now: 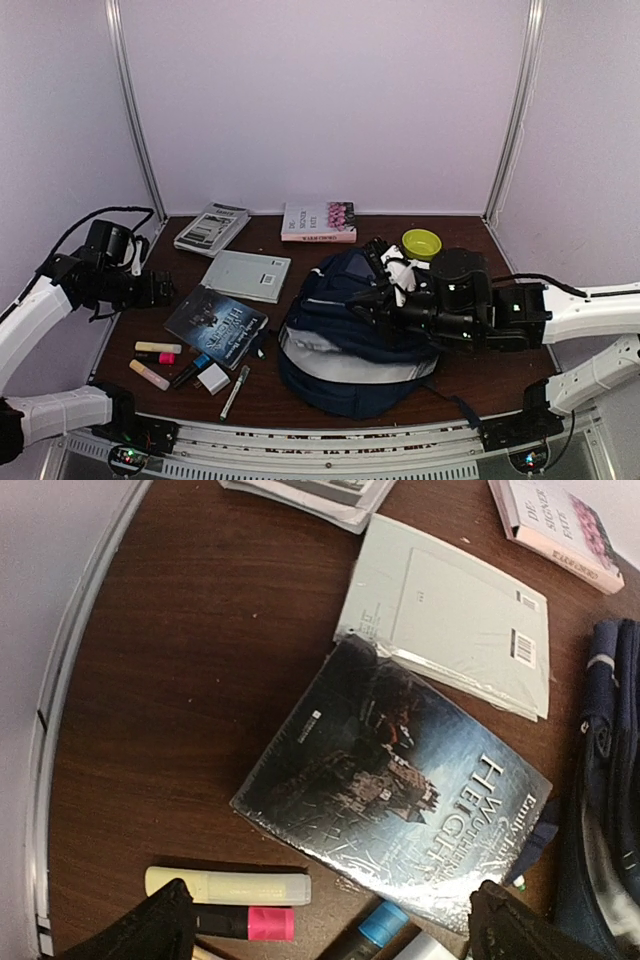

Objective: Pack the student bag
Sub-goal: Place the largest pocket of the student bag, then pick up the book from the center of the board.

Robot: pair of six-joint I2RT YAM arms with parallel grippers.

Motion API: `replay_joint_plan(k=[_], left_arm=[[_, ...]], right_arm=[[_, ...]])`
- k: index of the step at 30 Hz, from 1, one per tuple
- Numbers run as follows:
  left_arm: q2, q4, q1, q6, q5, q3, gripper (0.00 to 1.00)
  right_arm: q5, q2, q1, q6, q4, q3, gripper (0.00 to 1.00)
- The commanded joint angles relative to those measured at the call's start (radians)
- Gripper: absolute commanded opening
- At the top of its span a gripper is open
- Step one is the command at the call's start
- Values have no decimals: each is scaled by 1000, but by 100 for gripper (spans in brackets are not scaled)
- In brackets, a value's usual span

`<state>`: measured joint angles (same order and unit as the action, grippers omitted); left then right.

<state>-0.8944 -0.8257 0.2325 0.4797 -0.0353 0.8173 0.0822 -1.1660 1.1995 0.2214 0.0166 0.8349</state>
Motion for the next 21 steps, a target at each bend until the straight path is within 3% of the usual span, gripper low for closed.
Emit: replay_joint_plan(k=[1, 5, 8, 10, 14, 21], left_arm=[[23, 154, -128, 84, 159, -91, 96], [44, 152, -138, 163, 132, -139, 93], [82, 194, -139, 256, 142, -231, 91], [103, 210, -139, 288, 124, -271, 90], [97, 261, -139, 310, 152, -313, 84], [23, 394, -139, 313, 220, -372, 73]], right_arm=[[50, -116, -5, 33, -10, 147, 7], [-19, -206, -5, 7, 30, 226, 8], [-113, -262, -17, 42, 12, 301, 19], [-286, -348, -62, 129, 32, 396, 27], [-593, -647, -133, 281, 206, 694, 31], [-655, -950, -140, 420, 182, 878, 52]])
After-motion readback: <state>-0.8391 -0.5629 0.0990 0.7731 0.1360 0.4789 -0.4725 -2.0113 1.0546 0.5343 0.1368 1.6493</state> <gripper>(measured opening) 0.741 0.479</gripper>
